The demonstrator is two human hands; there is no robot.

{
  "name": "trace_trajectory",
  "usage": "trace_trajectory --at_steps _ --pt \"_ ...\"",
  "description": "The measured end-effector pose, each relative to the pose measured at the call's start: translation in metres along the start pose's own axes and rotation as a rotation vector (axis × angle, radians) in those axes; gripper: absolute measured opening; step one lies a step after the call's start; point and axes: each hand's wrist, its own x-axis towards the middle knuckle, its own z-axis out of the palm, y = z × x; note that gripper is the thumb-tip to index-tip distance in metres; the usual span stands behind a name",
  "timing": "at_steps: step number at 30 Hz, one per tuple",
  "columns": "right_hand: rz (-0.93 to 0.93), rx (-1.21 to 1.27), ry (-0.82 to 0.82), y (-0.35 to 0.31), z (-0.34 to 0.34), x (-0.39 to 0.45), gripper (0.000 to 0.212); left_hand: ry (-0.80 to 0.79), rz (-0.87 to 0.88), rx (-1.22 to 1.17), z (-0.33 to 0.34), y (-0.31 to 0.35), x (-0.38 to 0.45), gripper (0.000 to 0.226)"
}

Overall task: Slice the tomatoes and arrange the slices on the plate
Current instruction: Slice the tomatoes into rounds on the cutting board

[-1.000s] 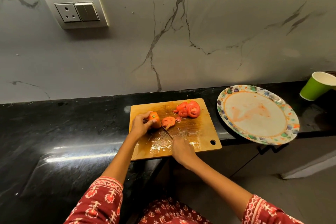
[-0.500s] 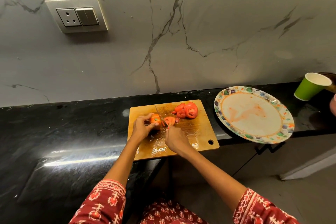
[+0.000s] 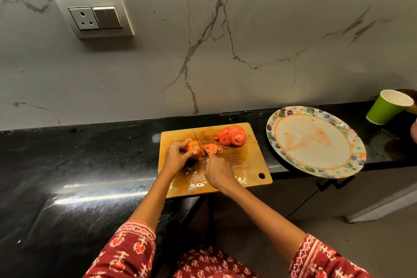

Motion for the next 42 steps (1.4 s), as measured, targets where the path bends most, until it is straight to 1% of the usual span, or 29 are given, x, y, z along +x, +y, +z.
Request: trace_trajectory --at_steps 3,20,24,27,30,37,42 --pt "0.013 -0.007 -0.021 0.002 0.001 0.0 0.029 0.003 0.001 0.001 0.0 -0.001 0.0 0.056" --pt "0.032 -0.031 -0.004 -0.005 0.004 0.0 0.028 0.02 0.044 0.019 0.003 0.0 0.0 0.055" --pt "0.024 -0.002 -0.027 -0.012 0.004 0.007 0.027 0.066 0.063 0.028 0.006 -0.002 -0.003 0.053" --pt "0.034 0.045 -0.053 -0.017 0.003 0.018 0.024 0.049 0.076 0.002 0.007 -0.005 -0.003 0.051" --pt "0.015 0.06 -0.083 -0.02 0.002 0.026 0.024 0.069 0.09 -0.005 0.006 -0.006 -0.003 0.05" --pt "0.004 0.027 -0.051 -0.003 0.017 0.011 0.025 0.091 0.078 -0.014 0.007 -0.01 0.001 0.051" --pt "0.021 0.068 -0.056 -0.007 0.017 0.017 0.026 0.106 0.066 -0.01 0.009 -0.009 0.002 0.05"
